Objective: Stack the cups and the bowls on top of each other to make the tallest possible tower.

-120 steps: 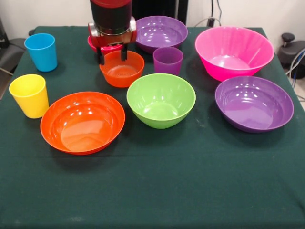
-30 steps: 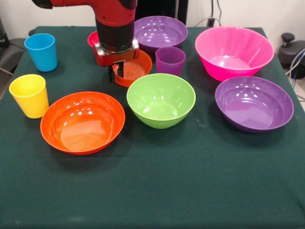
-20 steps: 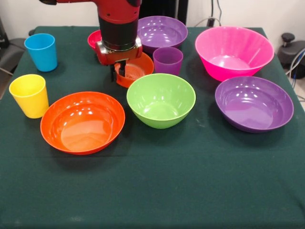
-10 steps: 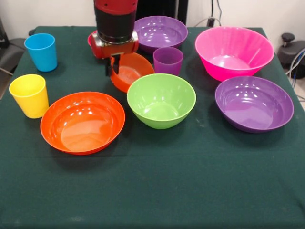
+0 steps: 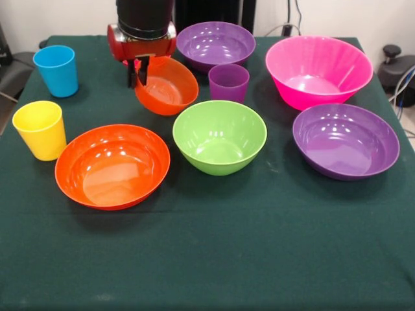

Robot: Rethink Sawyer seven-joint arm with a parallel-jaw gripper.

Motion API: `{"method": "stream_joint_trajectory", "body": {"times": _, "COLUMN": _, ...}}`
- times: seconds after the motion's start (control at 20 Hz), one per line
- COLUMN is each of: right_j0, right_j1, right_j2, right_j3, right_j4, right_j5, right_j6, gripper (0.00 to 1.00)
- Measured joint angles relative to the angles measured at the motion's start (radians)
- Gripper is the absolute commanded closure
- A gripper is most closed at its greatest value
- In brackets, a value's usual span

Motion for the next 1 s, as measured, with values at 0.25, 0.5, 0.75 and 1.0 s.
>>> {"method": "stream_joint_trajectory", "body": {"times": 0.25, "right_j0": 0.002, "right_j1": 0.000, "right_j2": 0.000, "right_j3": 0.000, "right_j4": 0.006, "right_j5": 0.038, "right_j6": 0.000, "gripper": 1.00}}
{"method": "stream_joint_trajectory", "body": {"times": 0.5, "right_j0": 0.002, "right_j1": 0.001, "right_j2": 0.000, "right_j3": 0.000, "right_j4": 0.020, "right_j5": 0.093, "right_j6": 0.000, "gripper": 1.00}}
{"method": "stream_joint_trajectory", "body": {"times": 0.75, "right_j0": 0.000, "right_j1": 0.001, "right_j2": 0.001, "right_j3": 0.000, "right_j4": 0.039, "right_j5": 0.149, "right_j6": 0.000, "gripper": 1.00}}
{"method": "stream_joint_trajectory", "body": {"times": 1.0, "right_j0": -0.008, "right_j1": 0.001, "right_j2": 0.007, "right_j3": 0.000, "right_j4": 0.068, "right_j5": 0.203, "right_j6": 0.000, "gripper": 1.00}}
